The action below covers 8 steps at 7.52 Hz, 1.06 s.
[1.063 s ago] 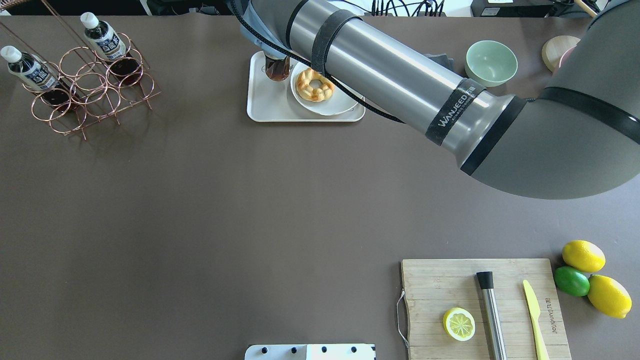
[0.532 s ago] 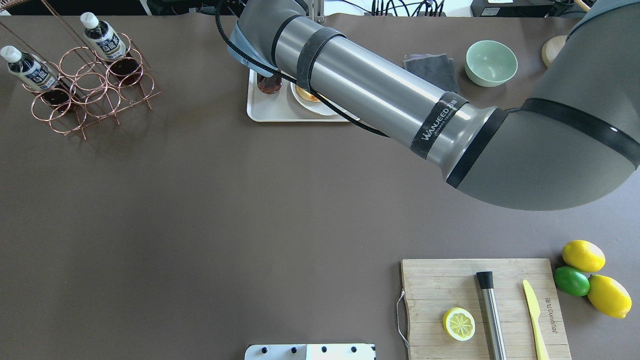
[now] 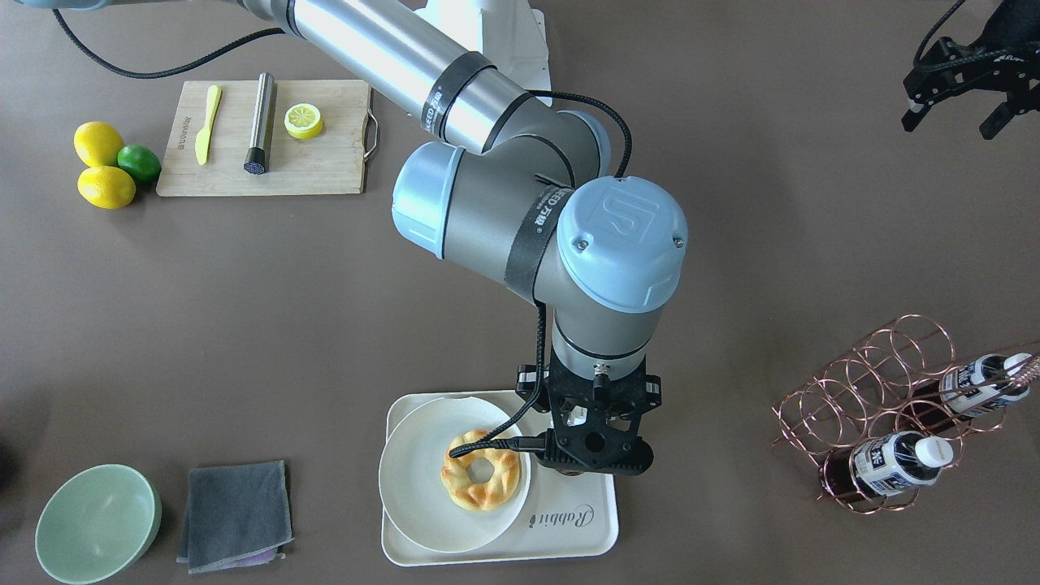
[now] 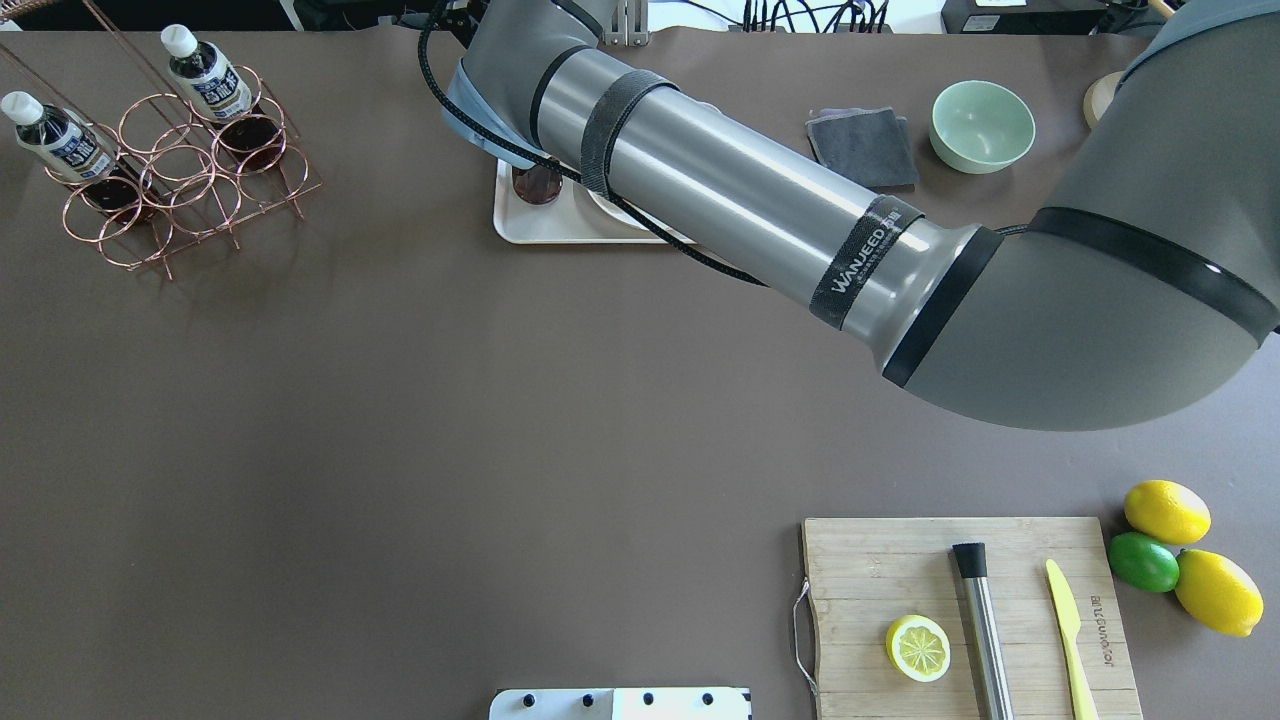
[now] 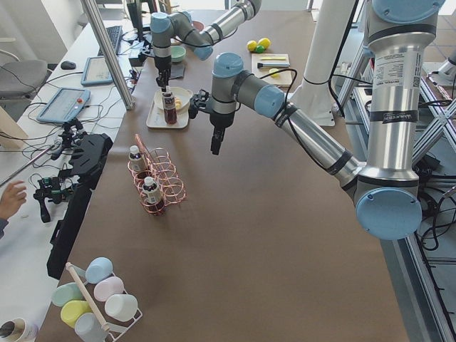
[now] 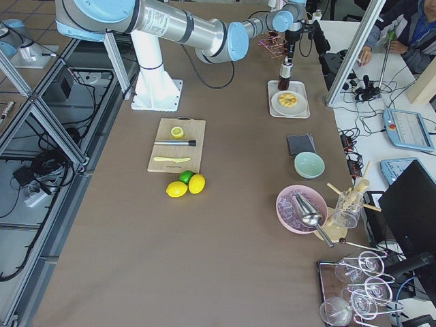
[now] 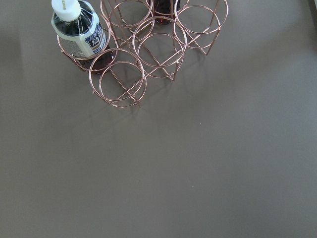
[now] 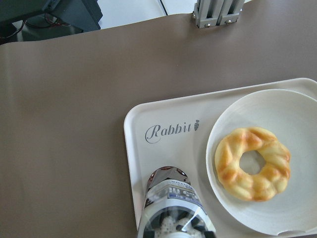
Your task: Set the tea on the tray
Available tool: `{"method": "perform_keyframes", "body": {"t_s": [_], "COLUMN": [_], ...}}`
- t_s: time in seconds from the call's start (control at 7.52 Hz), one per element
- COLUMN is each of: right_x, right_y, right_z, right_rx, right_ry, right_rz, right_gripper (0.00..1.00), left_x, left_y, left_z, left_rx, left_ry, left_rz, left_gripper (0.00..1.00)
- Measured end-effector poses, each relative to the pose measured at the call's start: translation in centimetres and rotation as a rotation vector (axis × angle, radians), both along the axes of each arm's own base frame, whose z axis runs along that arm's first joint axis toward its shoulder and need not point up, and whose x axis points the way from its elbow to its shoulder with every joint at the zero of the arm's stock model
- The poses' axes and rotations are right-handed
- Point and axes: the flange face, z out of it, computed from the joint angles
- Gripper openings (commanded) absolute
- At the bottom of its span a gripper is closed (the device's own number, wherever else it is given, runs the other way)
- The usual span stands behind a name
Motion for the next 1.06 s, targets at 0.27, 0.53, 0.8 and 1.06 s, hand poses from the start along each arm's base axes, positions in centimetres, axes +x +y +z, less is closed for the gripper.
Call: {"method": "perform_keyframes", "body": {"t_s": [0.27,0.53,0.8,1.06], "right_x": [0.2,1.5,6.1,15.3], "right_y": [-0.1,-0.5,-1.0,-1.8], "right_z": [-0.3,-2.1,-3.1,3.1], "right_rx": [0.004,0.014,0.052,0.138], "right_ry": [-0.003,-0.023,-0.008,0.006], "right_rz": [0.001,-0.007,-0.086,-0.188], "right_gripper": [1.0,1.0,1.0,1.0], "left_x": [0.0,-0.2,-3.3,-9.6], "left_y": [0.1,0.3,0.0,-2.0], "left_z": [0.2,0.2,2.1,7.5], "left_rx": [-0.004,-0.006,0.01,0.058], "left_ry": [-0.001,0.0,-0.017,-0.057], "left_rz": [-0.001,-0.006,-0.017,0.014], "left_gripper": [0.97,0.97,0.97,0.97]}}
